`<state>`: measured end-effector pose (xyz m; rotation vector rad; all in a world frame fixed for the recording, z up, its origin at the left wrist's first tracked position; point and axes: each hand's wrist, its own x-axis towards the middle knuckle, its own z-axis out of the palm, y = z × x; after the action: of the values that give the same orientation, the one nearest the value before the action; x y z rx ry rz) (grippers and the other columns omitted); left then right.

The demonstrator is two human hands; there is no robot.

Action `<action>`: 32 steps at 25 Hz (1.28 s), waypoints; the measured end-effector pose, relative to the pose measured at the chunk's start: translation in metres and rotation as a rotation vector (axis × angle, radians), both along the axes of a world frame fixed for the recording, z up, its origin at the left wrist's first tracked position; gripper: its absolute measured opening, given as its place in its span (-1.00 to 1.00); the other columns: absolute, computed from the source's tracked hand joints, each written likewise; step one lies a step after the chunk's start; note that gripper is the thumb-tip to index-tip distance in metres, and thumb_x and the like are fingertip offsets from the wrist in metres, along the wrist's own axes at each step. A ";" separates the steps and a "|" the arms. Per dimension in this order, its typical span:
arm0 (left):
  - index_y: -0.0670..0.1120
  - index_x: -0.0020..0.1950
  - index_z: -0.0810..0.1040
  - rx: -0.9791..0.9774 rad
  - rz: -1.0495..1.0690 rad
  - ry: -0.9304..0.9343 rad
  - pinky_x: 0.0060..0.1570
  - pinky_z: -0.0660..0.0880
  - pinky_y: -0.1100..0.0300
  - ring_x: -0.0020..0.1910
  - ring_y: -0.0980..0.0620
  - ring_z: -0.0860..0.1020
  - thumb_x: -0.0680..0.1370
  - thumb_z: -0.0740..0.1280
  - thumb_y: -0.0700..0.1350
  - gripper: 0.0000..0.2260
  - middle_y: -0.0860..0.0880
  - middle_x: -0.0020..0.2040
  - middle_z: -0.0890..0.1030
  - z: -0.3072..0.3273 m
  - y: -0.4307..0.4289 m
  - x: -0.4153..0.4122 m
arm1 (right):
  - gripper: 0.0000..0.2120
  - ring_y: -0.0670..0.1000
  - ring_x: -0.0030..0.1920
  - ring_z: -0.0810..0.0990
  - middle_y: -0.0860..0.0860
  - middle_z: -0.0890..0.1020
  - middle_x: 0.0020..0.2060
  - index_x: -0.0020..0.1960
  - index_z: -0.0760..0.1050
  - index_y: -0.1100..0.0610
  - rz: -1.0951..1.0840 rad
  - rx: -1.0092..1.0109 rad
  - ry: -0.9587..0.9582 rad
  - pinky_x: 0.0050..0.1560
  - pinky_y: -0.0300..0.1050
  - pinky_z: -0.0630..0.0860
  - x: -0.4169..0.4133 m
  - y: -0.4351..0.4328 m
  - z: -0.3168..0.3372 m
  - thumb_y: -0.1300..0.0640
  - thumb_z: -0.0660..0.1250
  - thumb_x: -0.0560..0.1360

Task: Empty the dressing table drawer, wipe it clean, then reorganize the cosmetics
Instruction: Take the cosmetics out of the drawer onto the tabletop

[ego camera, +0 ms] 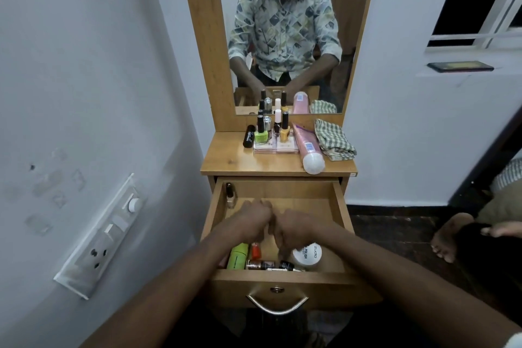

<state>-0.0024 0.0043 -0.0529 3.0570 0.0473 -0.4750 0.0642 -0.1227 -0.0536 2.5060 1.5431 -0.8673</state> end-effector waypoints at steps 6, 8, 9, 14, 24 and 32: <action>0.00 0.16 0.61 -0.033 -0.326 0.224 0.11 0.21 0.02 0.20 -0.04 0.39 0.47 0.36 -0.12 -0.73 -0.02 0.15 0.55 -0.009 0.002 -0.013 | -0.86 0.07 -0.15 0.52 0.11 0.60 -0.15 -0.14 0.56 0.16 0.097 -0.099 -0.094 -0.20 -0.06 0.47 -0.009 -0.018 -0.015 0.10 0.35 0.54; -0.01 0.12 0.60 -0.008 -0.343 0.214 0.13 0.20 0.01 0.18 -0.05 0.39 0.49 0.35 -0.14 -0.79 -0.03 0.11 0.57 -0.013 -0.002 -0.017 | -0.81 0.07 -0.16 0.50 0.09 0.55 -0.17 -0.20 0.48 0.12 0.122 -0.097 -0.153 -0.23 -0.03 0.47 -0.011 -0.024 -0.021 0.06 0.33 0.55; -0.02 0.10 0.59 -0.025 -0.324 0.209 0.13 0.19 0.03 0.18 -0.04 0.40 0.50 0.35 -0.14 -0.82 -0.04 0.09 0.59 -0.014 -0.004 -0.017 | -0.82 0.05 -0.17 0.48 0.08 0.55 -0.16 -0.14 0.50 0.13 0.113 -0.074 -0.169 -0.27 -0.06 0.44 -0.011 -0.027 -0.021 0.02 0.34 0.53; -0.06 0.16 0.56 -0.645 0.094 0.098 -0.01 0.55 0.03 0.03 -0.09 0.61 0.56 0.35 -0.08 -0.81 -0.09 0.05 0.64 -0.001 0.010 -0.021 | -0.88 -0.02 -0.18 0.62 -0.06 0.62 -0.18 0.04 0.59 0.05 -0.298 0.444 0.150 -0.24 -0.19 0.50 0.014 -0.043 0.003 0.05 0.39 0.52; -0.29 0.13 0.57 -1.726 0.800 -0.285 -0.35 0.58 0.25 -0.35 0.01 0.56 0.42 0.42 -0.45 -0.71 -0.21 -0.13 0.64 0.001 0.034 -0.003 | -0.72 0.01 -0.34 0.59 0.16 0.67 -0.21 0.10 0.50 0.29 -0.828 0.930 0.746 -0.35 -0.19 0.48 0.026 -0.047 0.010 0.28 0.49 0.44; -0.20 0.01 0.67 -1.601 0.663 -0.507 -0.11 0.55 0.20 -0.19 0.04 0.60 0.27 0.56 -0.38 -0.66 -0.16 -0.11 0.68 -0.007 0.030 -0.003 | -0.75 -0.09 -0.27 0.53 0.13 0.64 -0.15 0.10 0.56 0.36 -0.840 1.147 0.841 -0.27 -0.24 0.44 0.016 -0.042 0.004 0.45 0.42 0.42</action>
<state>-0.0049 0.0343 -0.0601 1.3659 0.3977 0.2593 0.0801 -0.1651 -0.0495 4.1798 1.2378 -1.6253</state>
